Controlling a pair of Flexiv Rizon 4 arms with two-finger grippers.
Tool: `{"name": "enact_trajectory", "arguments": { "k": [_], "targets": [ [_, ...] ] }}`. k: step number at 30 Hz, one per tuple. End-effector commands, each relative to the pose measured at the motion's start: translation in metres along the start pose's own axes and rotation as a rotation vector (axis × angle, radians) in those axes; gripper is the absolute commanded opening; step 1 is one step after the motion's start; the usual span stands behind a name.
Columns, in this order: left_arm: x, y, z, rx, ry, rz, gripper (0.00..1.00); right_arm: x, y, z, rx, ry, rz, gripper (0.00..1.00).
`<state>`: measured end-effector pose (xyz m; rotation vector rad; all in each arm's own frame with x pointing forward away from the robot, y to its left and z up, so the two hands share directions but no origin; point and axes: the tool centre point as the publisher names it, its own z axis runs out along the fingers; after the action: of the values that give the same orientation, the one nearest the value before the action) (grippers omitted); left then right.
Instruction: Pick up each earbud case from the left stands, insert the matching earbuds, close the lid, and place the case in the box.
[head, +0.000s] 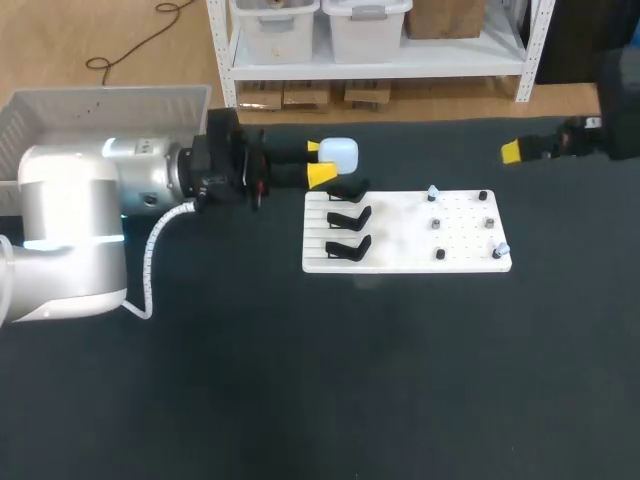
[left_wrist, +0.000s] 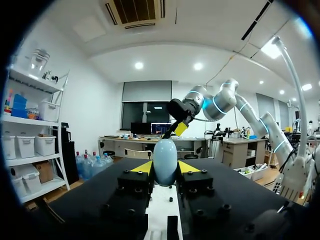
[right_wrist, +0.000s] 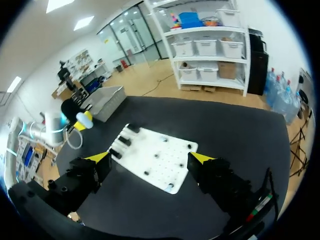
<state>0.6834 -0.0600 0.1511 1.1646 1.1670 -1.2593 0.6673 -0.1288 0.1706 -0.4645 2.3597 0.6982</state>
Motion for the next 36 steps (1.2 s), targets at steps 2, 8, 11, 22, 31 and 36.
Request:
{"name": "enact_trajectory", "arguments": {
  "k": [2, 8, 11, 22, 31, 36],
  "targets": [
    [0.001, -0.001, -0.001, 0.038, 0.016, -0.005, 0.0, 0.009, 0.029, 0.005, 0.01, 0.043, -0.042, 1.0],
    [0.003, -0.002, -0.004, 0.032, 0.011, -0.002, 0.0, 0.015, 0.052, 0.016, 0.006, 0.082, -0.062, 1.0],
    [0.007, -0.002, -0.004, 0.032, 0.016, 0.004, 0.0, 0.018, 0.064, 0.023, 0.013, 0.108, -0.077, 1.0],
    [0.009, -0.001, -0.004, 0.058, 0.041, 0.04, 0.0, 0.015, 0.087, 0.047, 0.032, 0.153, -0.036, 1.0],
    [0.009, -0.001, -0.004, 0.058, 0.041, 0.04, 0.0, -0.002, 0.111, 0.071, 0.003, 0.181, -0.039, 1.0],
    [0.009, -0.001, -0.004, 0.058, 0.041, 0.04, 0.0, -0.009, 0.12, 0.083, -0.018, 0.2, -0.049, 1.0]
  ]
}}
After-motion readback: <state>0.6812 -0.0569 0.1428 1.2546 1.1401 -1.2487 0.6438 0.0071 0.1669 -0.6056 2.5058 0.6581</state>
